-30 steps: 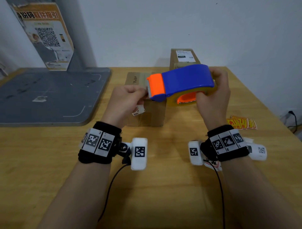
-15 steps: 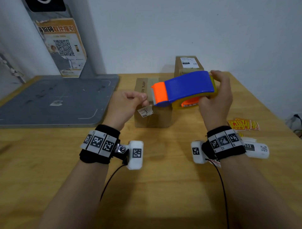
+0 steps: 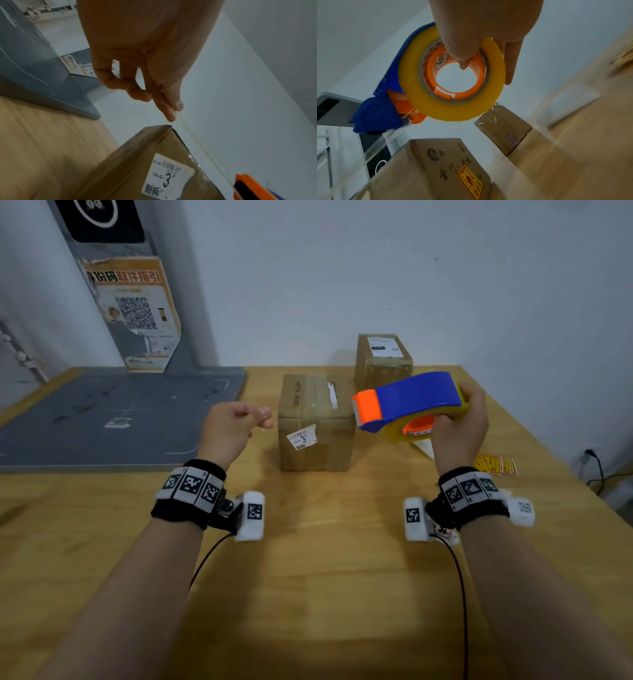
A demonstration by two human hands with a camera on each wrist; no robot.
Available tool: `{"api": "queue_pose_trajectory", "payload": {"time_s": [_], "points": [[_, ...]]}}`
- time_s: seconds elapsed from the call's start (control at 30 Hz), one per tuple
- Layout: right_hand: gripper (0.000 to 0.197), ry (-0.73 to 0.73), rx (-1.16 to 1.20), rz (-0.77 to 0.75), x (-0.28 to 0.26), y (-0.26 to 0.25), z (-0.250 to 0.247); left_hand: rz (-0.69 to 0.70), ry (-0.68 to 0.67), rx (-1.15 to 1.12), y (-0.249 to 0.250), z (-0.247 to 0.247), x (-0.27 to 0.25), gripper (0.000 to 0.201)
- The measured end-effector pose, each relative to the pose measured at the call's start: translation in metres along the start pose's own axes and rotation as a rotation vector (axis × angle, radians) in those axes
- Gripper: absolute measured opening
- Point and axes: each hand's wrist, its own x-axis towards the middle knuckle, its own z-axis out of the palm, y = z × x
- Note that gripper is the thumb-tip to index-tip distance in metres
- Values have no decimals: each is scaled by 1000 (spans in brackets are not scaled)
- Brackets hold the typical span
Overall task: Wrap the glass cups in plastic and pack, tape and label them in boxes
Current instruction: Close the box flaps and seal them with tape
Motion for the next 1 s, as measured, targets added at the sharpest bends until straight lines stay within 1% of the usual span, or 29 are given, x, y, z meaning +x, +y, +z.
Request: {"api": "queue_pose_trajectory", "payload": {"time_s": [0.2,0.33,0.57,0.7,0.73,0.8,0.87,0.9,0.93,1.0], "points": [[47,-3,-3,16,-4,0,4,17,14,6,-7,4,7,23],[44,7,7,36,-6,2,7,0,20,-14,-13,8,14,20],[43,16,-4,71,-10,4,14,23,68,-40,-23,30,10,22],[43,13,-39,98,-12,1,16,58,111,75,-21,41,4,22],[43,11,-50,104,-12,1,16,59,119,116,-20,42,4,25],[43,9,-69,108,-12,0,15,27,80,197,-21,42,7,36],[42,8,-80,124,-11,0,13,-76,6,285,-25,39,12,41],[41,8,-84,142,-11,1,12,-117,3,310,-27,38,13,43],[41,8,-85,159,-11,0,11,-111,41,327,-26,36,12,43],[39,0,-84,176,-10,-1,9,36,180,360,-15,38,8,40]]}}
